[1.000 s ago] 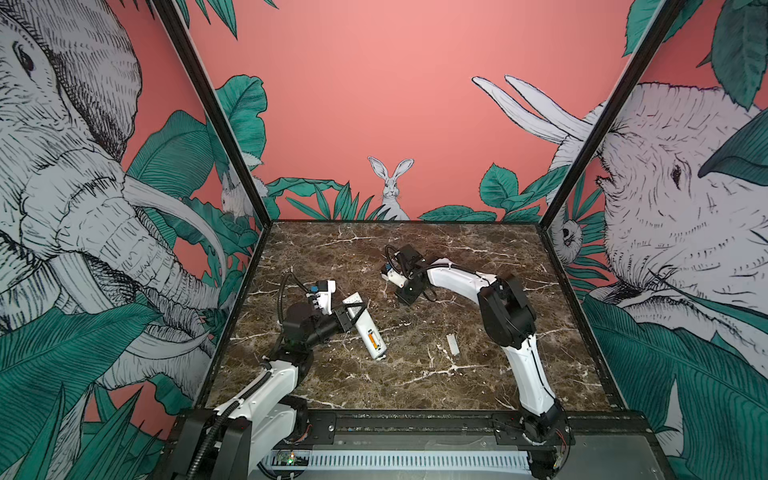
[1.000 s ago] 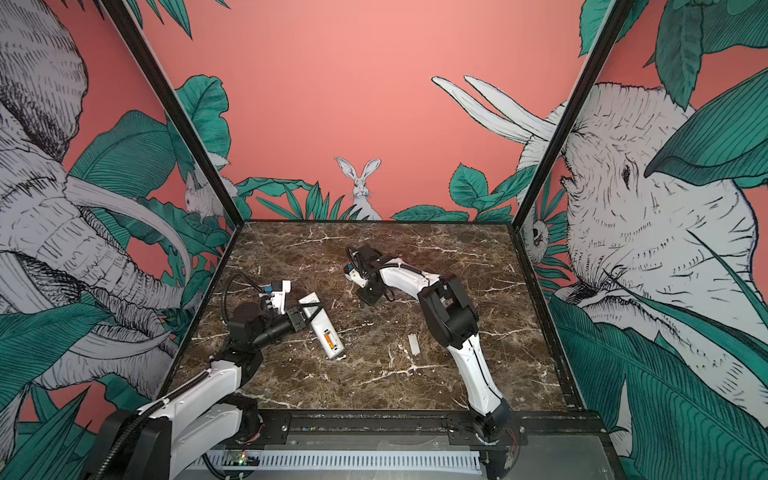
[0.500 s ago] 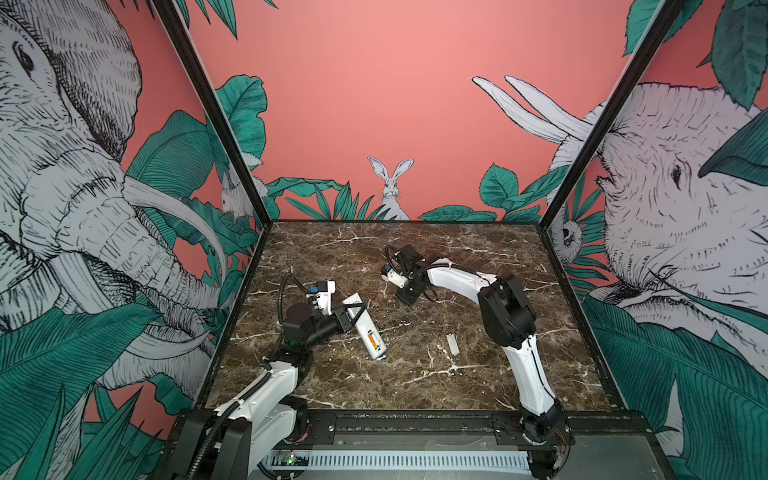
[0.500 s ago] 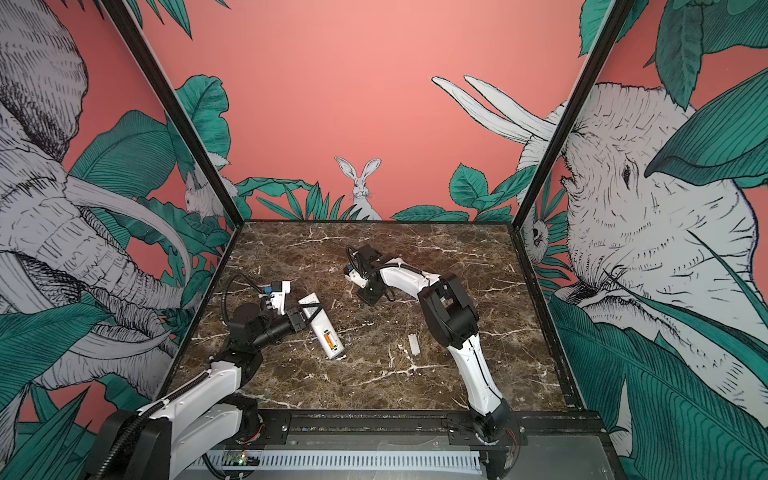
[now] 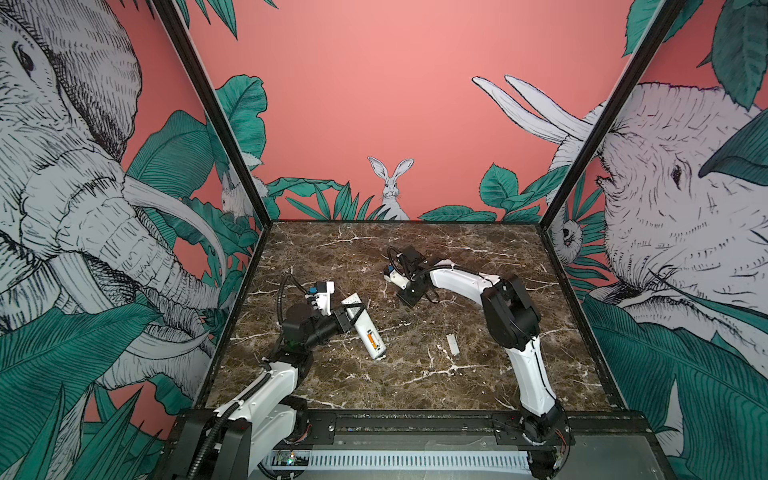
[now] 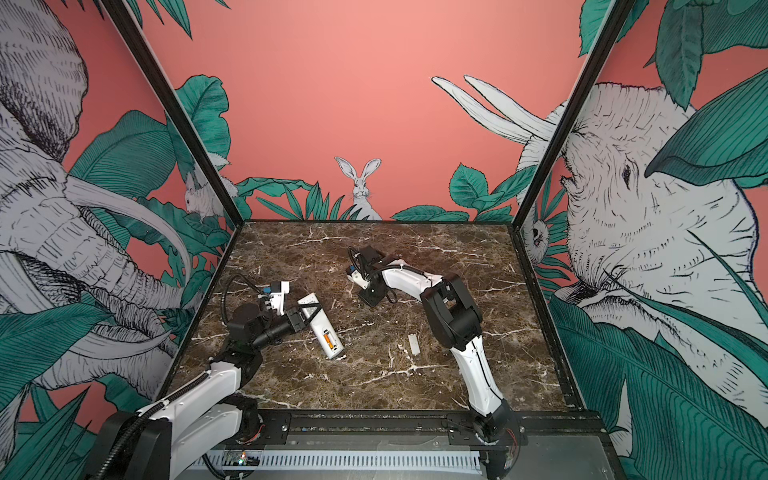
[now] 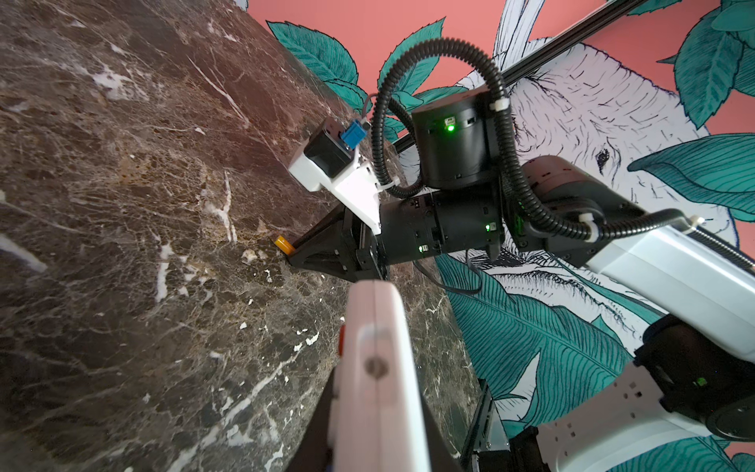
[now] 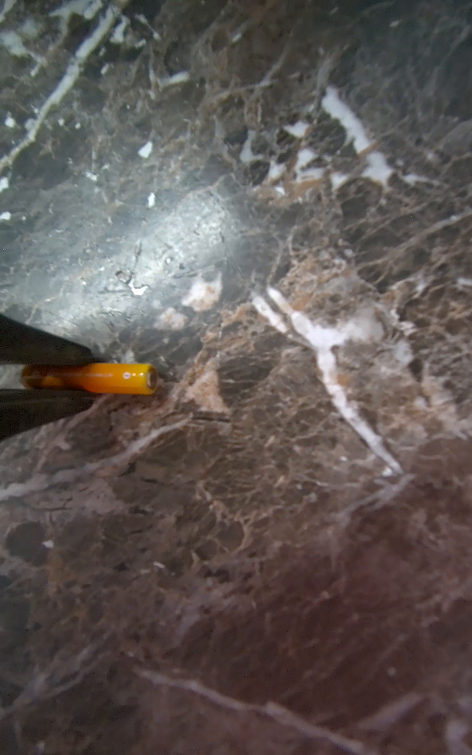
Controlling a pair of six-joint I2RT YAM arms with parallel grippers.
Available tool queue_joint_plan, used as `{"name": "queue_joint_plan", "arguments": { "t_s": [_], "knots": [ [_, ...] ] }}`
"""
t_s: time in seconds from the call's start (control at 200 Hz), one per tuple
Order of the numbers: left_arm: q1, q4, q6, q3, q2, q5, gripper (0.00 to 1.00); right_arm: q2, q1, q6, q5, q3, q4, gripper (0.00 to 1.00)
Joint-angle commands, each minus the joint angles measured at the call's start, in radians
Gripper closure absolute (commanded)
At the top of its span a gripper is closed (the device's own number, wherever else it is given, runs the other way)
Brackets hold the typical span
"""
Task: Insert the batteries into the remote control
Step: 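Lower the right gripper and grasp the second orange battery upright, then carry the battery to the remote's compartment beside the first battery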
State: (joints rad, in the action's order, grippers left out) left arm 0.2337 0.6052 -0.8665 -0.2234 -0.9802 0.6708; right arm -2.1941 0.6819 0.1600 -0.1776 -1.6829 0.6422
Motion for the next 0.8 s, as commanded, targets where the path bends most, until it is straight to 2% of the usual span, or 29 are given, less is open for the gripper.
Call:
{"name": "queue_joint_plan", "arguments": {
  "t_s": [0.0,0.795],
  "knots": [
    [-0.005,0.052,-0.003,0.001,-0.003,0.010,1.00,0.084,0.012,-0.050,-0.034,0.037,0.012,0.96],
    [-0.006,0.111,-0.044,0.006,-0.017,0.013,1.00,0.424,0.174,-0.222,0.068,0.257,-0.014,1.00]
  ]
}}
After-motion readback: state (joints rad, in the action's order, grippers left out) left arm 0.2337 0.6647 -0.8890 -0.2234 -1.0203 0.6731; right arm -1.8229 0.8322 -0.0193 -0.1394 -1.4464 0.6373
